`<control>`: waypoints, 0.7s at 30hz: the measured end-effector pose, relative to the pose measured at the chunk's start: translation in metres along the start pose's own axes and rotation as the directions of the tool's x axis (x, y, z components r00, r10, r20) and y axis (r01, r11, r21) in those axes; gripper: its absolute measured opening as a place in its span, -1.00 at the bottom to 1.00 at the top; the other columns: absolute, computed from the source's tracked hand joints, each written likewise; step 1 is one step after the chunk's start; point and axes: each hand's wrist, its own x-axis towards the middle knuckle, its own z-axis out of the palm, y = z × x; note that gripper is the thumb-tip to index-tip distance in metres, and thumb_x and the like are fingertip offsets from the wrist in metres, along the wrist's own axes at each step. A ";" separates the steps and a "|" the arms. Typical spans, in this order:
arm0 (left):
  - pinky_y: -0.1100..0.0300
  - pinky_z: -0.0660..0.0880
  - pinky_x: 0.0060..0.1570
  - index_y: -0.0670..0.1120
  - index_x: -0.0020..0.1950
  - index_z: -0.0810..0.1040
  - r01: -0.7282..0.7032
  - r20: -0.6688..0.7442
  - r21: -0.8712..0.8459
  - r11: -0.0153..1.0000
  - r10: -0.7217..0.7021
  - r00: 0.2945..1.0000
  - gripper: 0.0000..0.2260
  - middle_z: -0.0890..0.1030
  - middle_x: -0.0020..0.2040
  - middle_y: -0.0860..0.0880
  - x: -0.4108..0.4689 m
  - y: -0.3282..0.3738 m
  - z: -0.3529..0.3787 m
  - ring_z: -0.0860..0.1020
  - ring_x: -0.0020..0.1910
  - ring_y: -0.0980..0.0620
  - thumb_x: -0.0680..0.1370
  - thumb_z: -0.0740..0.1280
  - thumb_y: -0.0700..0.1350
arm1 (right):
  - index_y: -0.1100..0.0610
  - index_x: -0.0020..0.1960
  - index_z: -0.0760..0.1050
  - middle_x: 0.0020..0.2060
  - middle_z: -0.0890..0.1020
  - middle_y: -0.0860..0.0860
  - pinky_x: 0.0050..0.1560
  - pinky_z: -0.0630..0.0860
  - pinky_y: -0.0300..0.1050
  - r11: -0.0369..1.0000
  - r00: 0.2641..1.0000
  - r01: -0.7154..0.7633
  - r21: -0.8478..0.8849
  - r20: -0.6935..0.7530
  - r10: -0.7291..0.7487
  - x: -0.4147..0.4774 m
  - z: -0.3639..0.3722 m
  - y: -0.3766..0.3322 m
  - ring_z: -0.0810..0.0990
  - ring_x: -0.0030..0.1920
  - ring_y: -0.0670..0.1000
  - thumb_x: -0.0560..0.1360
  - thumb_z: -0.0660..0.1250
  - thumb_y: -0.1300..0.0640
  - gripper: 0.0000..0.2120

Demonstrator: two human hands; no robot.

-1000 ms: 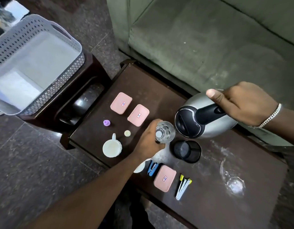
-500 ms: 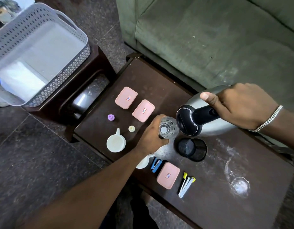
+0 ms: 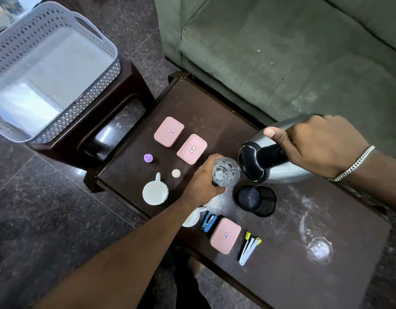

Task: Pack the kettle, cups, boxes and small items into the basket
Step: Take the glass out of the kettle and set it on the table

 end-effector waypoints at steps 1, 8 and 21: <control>0.16 0.50 0.29 0.08 0.41 0.35 0.002 0.000 -0.001 1.000 -0.002 1.000 -0.22 0.57 0.23 0.10 0.000 0.000 0.000 0.56 0.23 0.11 0.29 0.55 -0.32 | 0.05 -0.48 0.24 -0.56 0.12 -0.04 -0.36 0.34 -0.09 1.000 1.000 -0.011 -0.003 -0.011 0.011 0.000 -0.001 0.000 0.63 -0.39 0.27 0.60 -0.28 -0.36 -0.29; 0.00 0.52 0.31 0.05 0.42 0.33 0.027 0.004 -0.002 1.000 -0.027 1.000 -0.21 0.59 0.24 0.04 0.001 -0.005 -0.002 0.58 0.24 0.01 0.30 0.59 -0.31 | -0.01 -0.47 0.12 -0.59 0.17 0.00 -0.35 0.32 -0.09 0.999 0.998 -0.047 0.013 -0.034 0.048 -0.005 -0.009 -0.004 0.63 -0.40 0.31 0.62 -0.19 -0.35 -0.38; 0.08 0.55 0.26 0.06 0.37 0.34 0.009 0.028 -0.006 1.000 -0.009 1.000 -0.25 0.61 0.20 0.05 0.003 -0.013 -0.004 0.60 0.20 0.06 0.30 0.62 -0.27 | 0.08 -0.46 0.35 -0.55 0.14 -0.02 -0.34 0.35 -0.08 0.998 0.998 -0.058 -0.009 0.016 0.058 -0.005 -0.009 -0.008 0.64 -0.37 0.29 0.57 -0.31 -0.39 -0.22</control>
